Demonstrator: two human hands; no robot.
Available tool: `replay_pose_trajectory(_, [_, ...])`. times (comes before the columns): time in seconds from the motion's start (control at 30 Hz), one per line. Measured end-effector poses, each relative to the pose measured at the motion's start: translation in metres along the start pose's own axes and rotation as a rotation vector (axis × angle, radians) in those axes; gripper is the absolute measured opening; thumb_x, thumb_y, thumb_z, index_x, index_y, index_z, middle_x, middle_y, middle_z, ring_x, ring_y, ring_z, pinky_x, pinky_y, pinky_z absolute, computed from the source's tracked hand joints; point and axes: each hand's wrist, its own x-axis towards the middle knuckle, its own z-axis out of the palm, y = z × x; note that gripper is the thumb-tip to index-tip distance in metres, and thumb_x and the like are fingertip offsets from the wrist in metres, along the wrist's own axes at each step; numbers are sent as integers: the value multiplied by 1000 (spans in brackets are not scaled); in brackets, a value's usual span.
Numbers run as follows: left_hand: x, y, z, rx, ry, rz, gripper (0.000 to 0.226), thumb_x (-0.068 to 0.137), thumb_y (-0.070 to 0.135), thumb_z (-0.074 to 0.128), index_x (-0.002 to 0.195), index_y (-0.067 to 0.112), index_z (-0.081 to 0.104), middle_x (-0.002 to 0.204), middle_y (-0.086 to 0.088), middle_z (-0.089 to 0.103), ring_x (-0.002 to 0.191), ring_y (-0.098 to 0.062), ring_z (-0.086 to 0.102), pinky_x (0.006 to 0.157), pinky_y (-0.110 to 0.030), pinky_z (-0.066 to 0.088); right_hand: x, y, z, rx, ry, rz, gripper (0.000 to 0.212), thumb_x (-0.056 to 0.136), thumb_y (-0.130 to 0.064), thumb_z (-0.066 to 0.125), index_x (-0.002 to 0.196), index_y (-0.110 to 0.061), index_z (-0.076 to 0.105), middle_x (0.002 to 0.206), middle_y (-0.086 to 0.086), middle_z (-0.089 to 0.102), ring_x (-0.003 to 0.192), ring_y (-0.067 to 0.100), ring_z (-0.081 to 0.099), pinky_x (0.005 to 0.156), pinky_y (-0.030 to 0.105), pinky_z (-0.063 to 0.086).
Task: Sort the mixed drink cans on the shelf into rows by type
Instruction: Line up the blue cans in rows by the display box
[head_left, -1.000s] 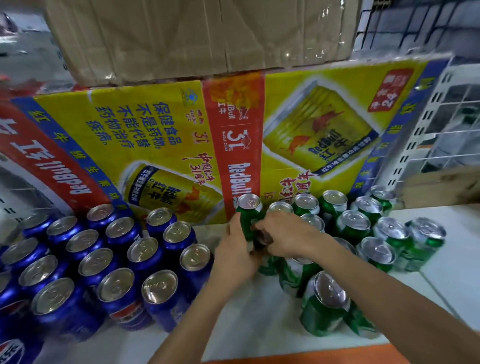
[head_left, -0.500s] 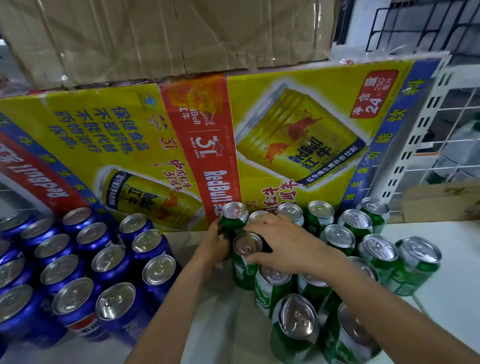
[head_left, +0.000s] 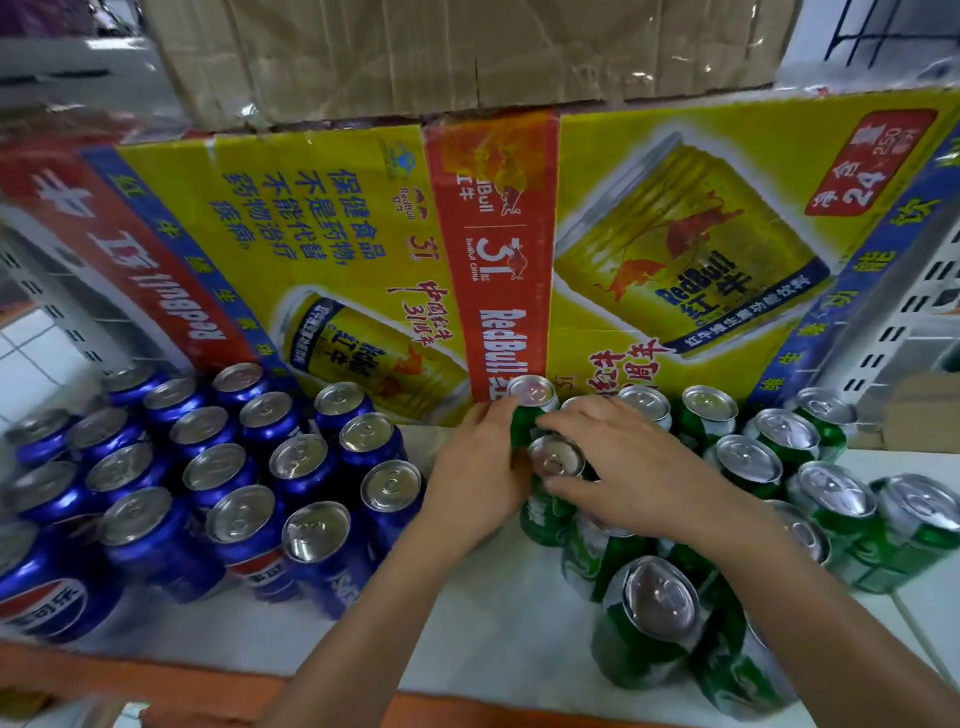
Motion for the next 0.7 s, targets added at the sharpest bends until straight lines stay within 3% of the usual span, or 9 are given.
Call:
replay_pose_trajectory(0.27, [-64,-59,-86,137,168,63,50,85,20,63,133,22,50,136,0,48,122,-24,45,98,-34,41,32,-93,31,9,22,-56,48,85,-43,60,125,-22,46,123,-1,46,118,21,43,96,34,40])
replay_pose_trajectory(0.43, [-99,-143,-148,188,215,-28,50,84,17,64,132,19,52,134,-4,49,117,-29,49,91,-40,46,63,-174,60,55,-23,-85,57,86,-42,57,138,-25,39,134,-1,39,126,21,35,100,39,38])
replay_pose_trajectory(0.6, [-121,-223,-197,254,254,-139,52,85,20,65,134,19,49,140,-6,42,128,-27,40,99,-34,36,91,-227,81,79,15,-82,64,87,-46,59,143,-27,33,141,-2,34,131,20,32,104,36,35])
replay_pose_trajectory(0.7, [-126,-257,-217,266,293,-200,53,84,27,66,133,19,48,136,-9,45,120,-32,46,98,-41,40,101,-241,88,84,19,-69,64,87,-45,59,142,-26,35,138,1,36,127,23,35,103,35,35])
